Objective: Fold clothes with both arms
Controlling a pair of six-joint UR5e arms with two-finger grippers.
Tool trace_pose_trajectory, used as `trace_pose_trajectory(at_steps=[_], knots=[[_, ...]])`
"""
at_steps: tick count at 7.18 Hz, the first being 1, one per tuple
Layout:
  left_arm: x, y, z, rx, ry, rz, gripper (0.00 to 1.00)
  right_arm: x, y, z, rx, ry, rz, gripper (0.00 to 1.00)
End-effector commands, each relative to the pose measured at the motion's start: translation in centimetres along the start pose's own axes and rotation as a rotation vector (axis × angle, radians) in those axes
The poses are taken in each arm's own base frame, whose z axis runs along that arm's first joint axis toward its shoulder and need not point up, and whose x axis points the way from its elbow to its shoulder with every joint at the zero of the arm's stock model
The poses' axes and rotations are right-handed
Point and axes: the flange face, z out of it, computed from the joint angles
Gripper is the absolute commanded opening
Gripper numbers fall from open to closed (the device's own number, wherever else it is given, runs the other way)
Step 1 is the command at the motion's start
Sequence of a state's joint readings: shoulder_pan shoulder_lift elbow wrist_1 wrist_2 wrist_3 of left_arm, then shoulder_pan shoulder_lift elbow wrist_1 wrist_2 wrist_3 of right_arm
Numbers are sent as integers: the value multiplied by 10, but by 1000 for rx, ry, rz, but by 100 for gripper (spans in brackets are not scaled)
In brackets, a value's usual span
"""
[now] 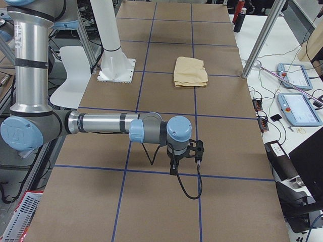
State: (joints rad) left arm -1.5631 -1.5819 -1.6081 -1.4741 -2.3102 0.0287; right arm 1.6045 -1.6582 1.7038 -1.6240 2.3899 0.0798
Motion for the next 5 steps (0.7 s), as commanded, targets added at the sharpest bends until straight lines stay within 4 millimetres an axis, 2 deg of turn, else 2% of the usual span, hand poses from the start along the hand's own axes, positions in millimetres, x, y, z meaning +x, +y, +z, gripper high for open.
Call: trace_pose_trajectory(at_steps=[1,5], knots=[[1,-1,-1,2,0,8,100,1,0,1,-3,0,2,100],[2,-1,-1,2,14,13,100,14,1,18,-41,-44,42,100]])
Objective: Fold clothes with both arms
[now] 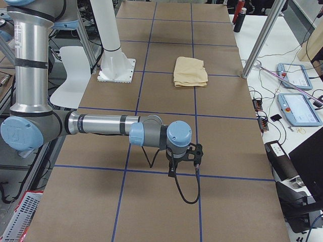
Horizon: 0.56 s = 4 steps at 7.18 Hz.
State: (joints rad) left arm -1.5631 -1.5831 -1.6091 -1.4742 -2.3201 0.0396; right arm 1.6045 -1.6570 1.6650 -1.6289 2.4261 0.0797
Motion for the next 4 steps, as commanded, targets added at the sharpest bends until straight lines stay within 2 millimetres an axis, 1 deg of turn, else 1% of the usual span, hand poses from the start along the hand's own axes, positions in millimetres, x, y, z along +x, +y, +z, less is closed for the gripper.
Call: trace_pose_trajectory(at_steps=[1,4], knots=[[0,0,0,0,4,0,100,5,0,5,-12,-14,13,100],[1,0,-1,2,4,2,100,3,-1,3,-6,-11,5,100]])
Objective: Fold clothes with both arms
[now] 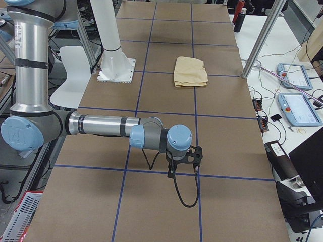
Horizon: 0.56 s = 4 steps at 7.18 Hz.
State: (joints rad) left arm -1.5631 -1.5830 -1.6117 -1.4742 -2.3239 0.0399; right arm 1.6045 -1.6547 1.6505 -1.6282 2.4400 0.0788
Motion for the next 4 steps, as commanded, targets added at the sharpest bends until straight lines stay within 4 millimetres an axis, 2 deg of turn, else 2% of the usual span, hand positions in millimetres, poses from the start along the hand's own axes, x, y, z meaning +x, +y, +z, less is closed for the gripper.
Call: trace_pose_trajectory(at_steps=[1,4], knots=[[0,0,0,0,0,0,100,0,-1,-1,5,8,-5,100],[0,0,0,0,0,0,100,-1,-1,-1,6,13,-12,100]])
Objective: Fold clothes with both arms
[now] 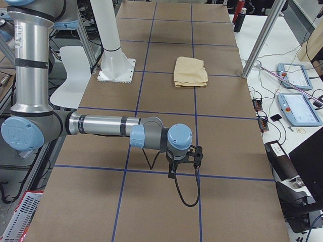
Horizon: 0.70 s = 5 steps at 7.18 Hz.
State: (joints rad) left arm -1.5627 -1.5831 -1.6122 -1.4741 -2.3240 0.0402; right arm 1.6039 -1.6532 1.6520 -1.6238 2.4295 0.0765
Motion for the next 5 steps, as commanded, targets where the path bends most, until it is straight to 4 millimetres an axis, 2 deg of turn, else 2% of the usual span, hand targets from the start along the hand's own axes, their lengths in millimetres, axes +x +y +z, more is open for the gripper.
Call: trace_pose_trajectory(at_steps=[1,5], knots=[[-1,1,0,-1,0,0,100,-1,0,-1,6,4,-13,100],[-3,4,3,-5,2,-4,100,5,-5,-6,25,141,-31,100]])
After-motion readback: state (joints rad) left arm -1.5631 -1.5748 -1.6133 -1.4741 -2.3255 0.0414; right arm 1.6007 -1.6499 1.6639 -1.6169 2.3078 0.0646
